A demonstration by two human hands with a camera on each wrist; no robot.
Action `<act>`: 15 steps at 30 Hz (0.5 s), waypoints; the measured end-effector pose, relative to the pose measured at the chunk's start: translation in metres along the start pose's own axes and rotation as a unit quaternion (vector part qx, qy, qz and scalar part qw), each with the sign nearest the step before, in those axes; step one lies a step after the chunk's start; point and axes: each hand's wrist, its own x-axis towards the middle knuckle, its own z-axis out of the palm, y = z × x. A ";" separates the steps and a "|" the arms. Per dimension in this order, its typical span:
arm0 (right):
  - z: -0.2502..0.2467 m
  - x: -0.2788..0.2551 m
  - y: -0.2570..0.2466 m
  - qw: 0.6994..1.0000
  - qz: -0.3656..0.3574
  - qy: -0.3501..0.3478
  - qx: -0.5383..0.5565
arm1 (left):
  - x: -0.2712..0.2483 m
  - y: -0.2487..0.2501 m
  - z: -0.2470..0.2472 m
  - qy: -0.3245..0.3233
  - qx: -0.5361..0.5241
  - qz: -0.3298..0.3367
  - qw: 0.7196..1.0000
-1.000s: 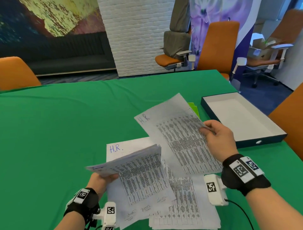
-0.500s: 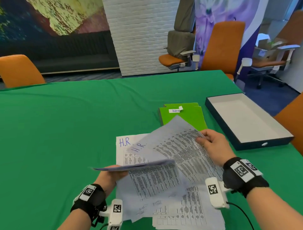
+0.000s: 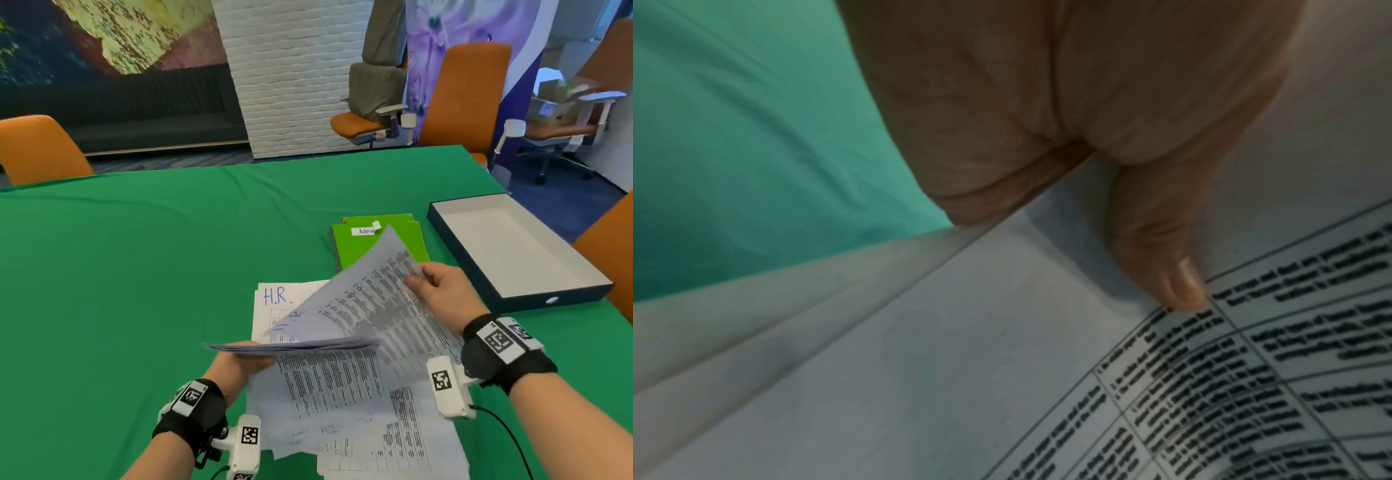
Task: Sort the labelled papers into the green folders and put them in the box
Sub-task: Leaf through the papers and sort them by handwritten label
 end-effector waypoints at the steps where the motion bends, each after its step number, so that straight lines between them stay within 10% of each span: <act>1: 0.001 -0.002 0.003 0.999 0.023 -0.028 -0.029 | 0.000 -0.001 -0.001 -0.002 0.001 -0.004 1.000; 6: 0.010 -0.013 0.019 0.990 0.071 -0.104 -0.060 | -0.003 0.004 0.003 0.000 -0.042 -0.004 0.999; 15: 0.025 -0.024 0.029 0.984 0.133 0.012 0.115 | -0.006 0.011 0.017 -0.021 -0.141 0.039 0.989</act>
